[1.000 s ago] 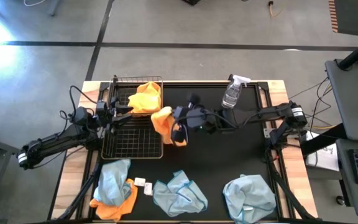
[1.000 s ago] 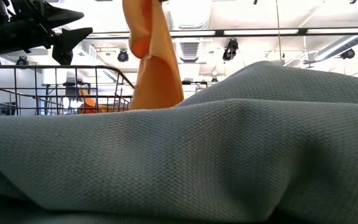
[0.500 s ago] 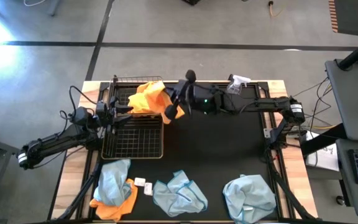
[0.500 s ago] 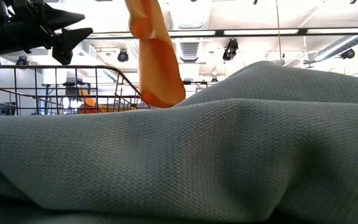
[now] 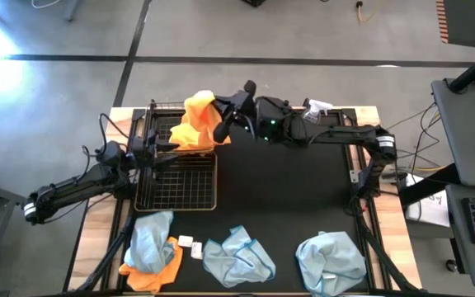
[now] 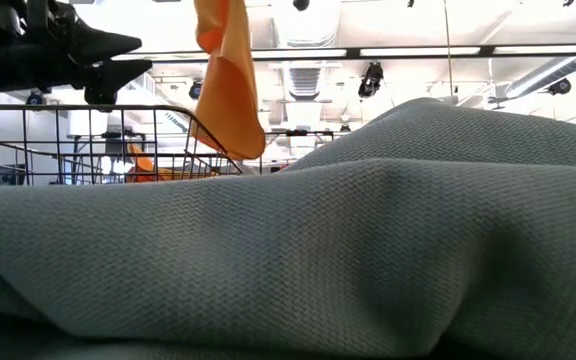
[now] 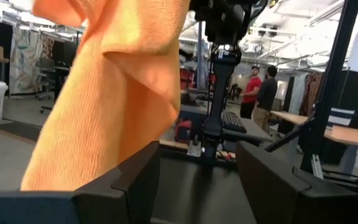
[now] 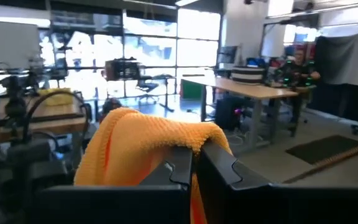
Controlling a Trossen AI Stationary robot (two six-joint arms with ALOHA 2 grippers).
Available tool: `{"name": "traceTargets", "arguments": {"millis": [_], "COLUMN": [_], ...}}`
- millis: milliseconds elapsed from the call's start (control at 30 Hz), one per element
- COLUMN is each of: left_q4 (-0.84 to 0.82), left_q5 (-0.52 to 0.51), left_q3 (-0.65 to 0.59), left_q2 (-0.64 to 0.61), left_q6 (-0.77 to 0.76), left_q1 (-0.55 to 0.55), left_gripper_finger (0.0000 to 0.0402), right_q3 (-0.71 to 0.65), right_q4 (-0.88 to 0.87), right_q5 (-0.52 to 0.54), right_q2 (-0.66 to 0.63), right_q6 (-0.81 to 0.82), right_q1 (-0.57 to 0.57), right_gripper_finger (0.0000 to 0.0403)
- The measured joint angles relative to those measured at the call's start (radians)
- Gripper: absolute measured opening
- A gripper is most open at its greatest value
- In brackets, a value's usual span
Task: Sort microfiber towel by color & place in baskets
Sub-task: Put the right orange microfiber towel into the top wire basket
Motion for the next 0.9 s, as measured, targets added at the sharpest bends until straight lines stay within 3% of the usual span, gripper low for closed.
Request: {"name": "traceTargets", "arguments": {"millis": [267, 767, 900], "left_q4": [-0.094, -0.134, -0.151], "left_q5": [0.0, 0.0, 0.0], "left_q3": [0.0, 0.0, 0.0], "left_q2": [0.003, 0.005, 0.005], "left_q6": [0.05, 0.096, 0.105], "left_q1": [0.0, 0.0, 0.0], "left_gripper_finger": [0.0194, 0.0194, 0.0194], "right_q3": [0.122, 0.587, 0.637], "right_q4": [0.03, 0.001, -0.047], "right_q5": [-0.02, -0.091, -0.091], "right_q2": [0.115, 0.431, 0.462], "right_q6": [0.0, -0.09, -0.121], "right_q1": [-0.018, -0.023, -0.028], "right_gripper_finger": [0.0009, 0.0009, 0.0009]}}
